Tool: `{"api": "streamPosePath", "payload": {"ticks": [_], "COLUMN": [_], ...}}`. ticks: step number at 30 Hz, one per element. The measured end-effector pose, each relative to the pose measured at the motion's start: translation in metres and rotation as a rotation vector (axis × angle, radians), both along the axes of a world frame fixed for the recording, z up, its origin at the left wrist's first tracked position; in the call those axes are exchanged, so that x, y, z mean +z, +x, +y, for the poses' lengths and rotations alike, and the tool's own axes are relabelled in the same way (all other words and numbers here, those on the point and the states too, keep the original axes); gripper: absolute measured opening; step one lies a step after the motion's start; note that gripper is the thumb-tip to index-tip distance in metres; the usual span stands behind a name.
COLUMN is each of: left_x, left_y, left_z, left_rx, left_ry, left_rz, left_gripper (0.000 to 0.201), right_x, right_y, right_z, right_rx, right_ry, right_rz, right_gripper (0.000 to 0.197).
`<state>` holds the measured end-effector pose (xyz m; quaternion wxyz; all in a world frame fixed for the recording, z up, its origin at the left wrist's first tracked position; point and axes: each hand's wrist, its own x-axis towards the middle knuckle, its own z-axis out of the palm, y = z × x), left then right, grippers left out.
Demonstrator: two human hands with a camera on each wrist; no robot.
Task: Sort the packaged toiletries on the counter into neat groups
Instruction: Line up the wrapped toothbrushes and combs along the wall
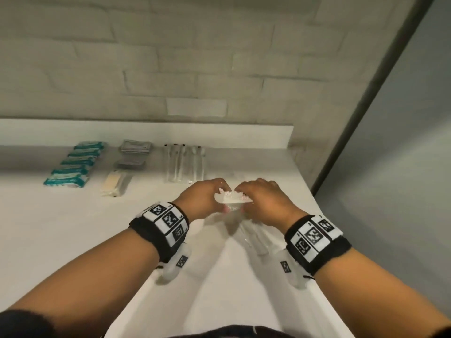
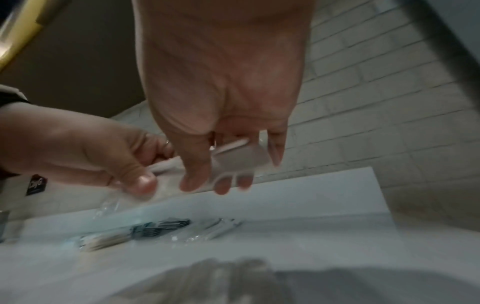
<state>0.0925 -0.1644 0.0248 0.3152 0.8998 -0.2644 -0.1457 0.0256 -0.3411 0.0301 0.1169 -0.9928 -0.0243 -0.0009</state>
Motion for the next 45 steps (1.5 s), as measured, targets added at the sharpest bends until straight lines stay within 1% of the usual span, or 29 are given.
{"api": "streamPosePath", "payload": {"ticks": [1,2,5,7,9,11,12,13,14,16,17,18,19,21,22,24,25,26,28,30,32,34,36,39,40,41,42,43,45], "left_x": [0.002,0.001,-0.008,-0.015,-0.022,-0.026,-0.028,-0.028,-0.028,-0.028,-0.028,-0.028,-0.028,-0.027,-0.026,-0.022,-0.019,-0.014,-0.003,0.008,0.016,0.021,0.02,0.009,0.003,-0.004,-0.009,-0.015,-0.024], "left_y": [0.001,0.003,0.007,0.005,0.004,0.005,0.006,0.008,0.012,0.023,0.028,0.033,0.038,0.047,0.05,0.06,0.066,0.072,0.082,0.091,0.099,0.107,0.118,0.133,0.137,0.14,0.14,0.139,0.133], "left_z": [-0.009,-0.014,-0.023,-0.024,-0.023,-0.022,-0.023,-0.023,-0.023,-0.024,-0.025,-0.025,-0.026,-0.028,-0.027,-0.028,-0.028,-0.03,-0.036,-0.045,-0.055,-0.064,-0.072,-0.08,-0.079,-0.078,-0.073,-0.067,-0.058], "left_rx": [0.034,0.059,0.115,0.181,0.24,0.276,0.285,0.294,0.309,0.348,0.364,0.377,0.393,0.413,0.403,0.361,0.342,0.328,0.334,0.361,0.367,0.37,0.379,0.402,0.399,0.369,0.302,0.208,-0.013], "left_ry": [-0.062,-0.101,-0.22,-0.355,-0.424,-0.421,-0.396,-0.354,-0.304,-0.225,-0.21,-0.206,-0.206,-0.234,-0.259,-0.299,-0.306,-0.314,-0.345,-0.393,-0.479,-0.545,-0.502,-0.401,-0.346,-0.241,-0.089,0.057,0.293], "left_rz": [0.038,0.075,0.205,0.324,0.385,0.397,0.379,0.354,0.331,0.3,0.302,0.298,0.298,0.331,0.368,0.441,0.445,0.42,0.301,0.179,0.145,0.164,0.142,0.12,0.111,0.065,-0.009,-0.089,-0.221], "left_gripper": [0.048,0.051,0.06,0.059,0.053,0.037,0.026,0.015,0.01,0.016,0.018,0.019,0.018,0.016,0.018,0.028,0.032,0.032,0.031,0.032,0.033,0.034,0.036,0.043,0.046,0.046,0.045,0.041,0.037], "right_x": [0.001,0.004,0.009,0.01,0.01,0.006,0.005,0.005,0.003,0.001,0.002,0.001,-0.002,-0.006,-0.007,-0.01,-0.012,-0.013,-0.015,-0.014,-0.011,-0.008,-0.004,-0.002,-0.005,-0.009,-0.013,-0.018,-0.028], "right_y": [0.003,0.004,0.01,0.015,0.022,0.033,0.036,0.04,0.044,0.049,0.049,0.053,0.058,0.065,0.066,0.069,0.071,0.073,0.077,0.083,0.089,0.094,0.102,0.118,0.121,0.122,0.121,0.117,0.109], "right_z": [-0.011,-0.019,-0.051,-0.069,-0.08,-0.089,-0.089,-0.09,-0.089,-0.086,-0.083,-0.083,-0.083,-0.085,-0.087,-0.092,-0.094,-0.096,-0.097,-0.098,-0.096,-0.097,-0.098,-0.098,-0.099,-0.102,-0.105,-0.108,-0.112], "right_rx": [-0.009,-0.033,-0.084,-0.09,-0.108,-0.161,-0.203,-0.242,-0.265,-0.239,-0.208,-0.19,-0.191,-0.215,-0.193,-0.121,-0.114,-0.141,-0.204,-0.202,-0.187,-0.222,-0.272,-0.338,-0.367,-0.383,-0.366,-0.322,-0.178], "right_ry": [0.042,0.131,0.386,0.483,0.494,0.493,0.541,0.595,0.658,0.712,0.721,0.731,0.767,0.821,0.812,0.781,0.779,0.797,0.833,0.696,0.566,0.585,0.605,0.606,0.627,0.61,0.568,0.522,0.4], "right_rz": [0.02,0.043,0.091,0.084,0.048,0.033,0.043,0.064,0.085,0.115,0.115,0.109,0.086,0.058,0.075,0.141,0.161,0.165,0.117,0.053,0.019,0.02,0.063,0.095,0.098,0.101,0.101,0.11,0.199], "right_gripper": [0.044,0.039,0.029,0.018,0.005,0.014,0.012,0.013,0.026,0.056,0.065,0.066,0.062,0.044,0.042,0.057,0.055,0.046,0.027,0.015,0.033,0.041,0.039,0.024,0.032,0.043,0.047,0.046,0.044]}}
